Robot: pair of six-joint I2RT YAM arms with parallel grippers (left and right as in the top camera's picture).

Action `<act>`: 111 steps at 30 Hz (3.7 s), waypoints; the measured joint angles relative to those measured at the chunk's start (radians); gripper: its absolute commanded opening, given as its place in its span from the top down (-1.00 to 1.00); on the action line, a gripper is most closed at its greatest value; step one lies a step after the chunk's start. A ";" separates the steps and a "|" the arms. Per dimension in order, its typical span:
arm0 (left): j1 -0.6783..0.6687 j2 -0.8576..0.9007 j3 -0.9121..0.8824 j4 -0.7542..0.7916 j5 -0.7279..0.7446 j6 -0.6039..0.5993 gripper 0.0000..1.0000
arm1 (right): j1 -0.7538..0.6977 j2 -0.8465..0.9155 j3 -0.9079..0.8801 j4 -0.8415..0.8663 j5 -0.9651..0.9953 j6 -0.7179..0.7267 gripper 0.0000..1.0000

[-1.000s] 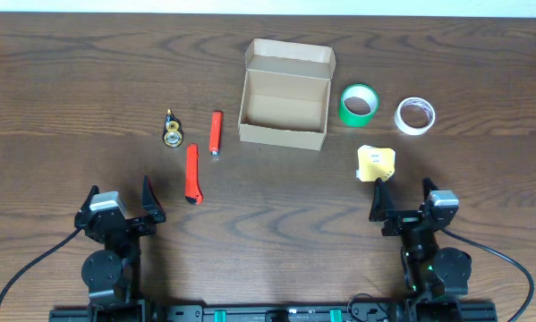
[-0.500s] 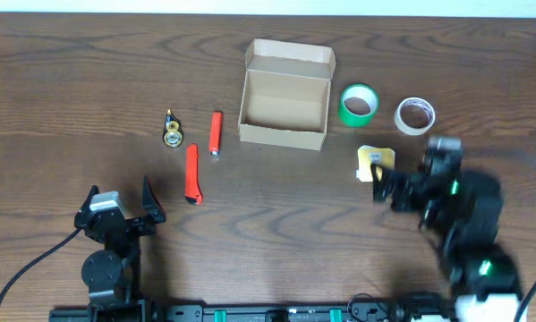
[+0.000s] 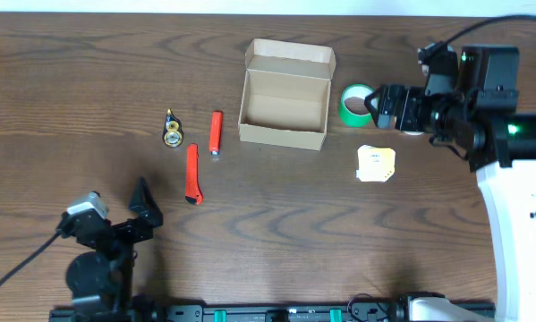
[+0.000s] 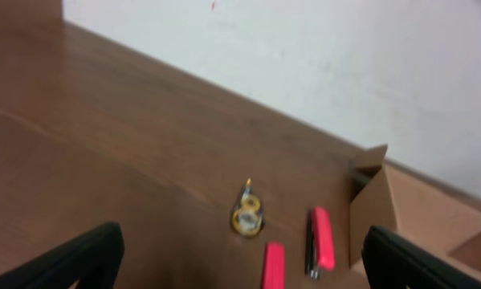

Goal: Pack container
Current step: 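Move the right gripper to the green tape roll and grasp it, then carry the green tape roll into the cardboard box and release it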

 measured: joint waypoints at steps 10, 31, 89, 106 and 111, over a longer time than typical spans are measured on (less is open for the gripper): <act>0.000 0.558 0.577 -0.388 -0.008 0.110 -0.91 | -0.002 0.186 0.078 -0.176 0.115 0.007 -0.98; 0.000 1.245 0.998 -0.765 0.030 0.174 -0.91 | -0.002 0.513 0.385 -0.221 0.256 0.084 -0.95; 0.000 1.257 0.998 -0.769 0.031 0.174 -0.91 | 0.030 1.048 0.729 -0.370 0.395 0.112 0.97; 0.000 1.257 0.998 -0.769 0.031 0.174 -0.91 | 0.196 0.967 1.272 -0.608 0.389 0.038 0.98; 0.000 1.257 0.998 -0.769 0.031 0.174 -0.91 | 0.333 0.948 1.274 -0.539 0.383 -0.006 0.98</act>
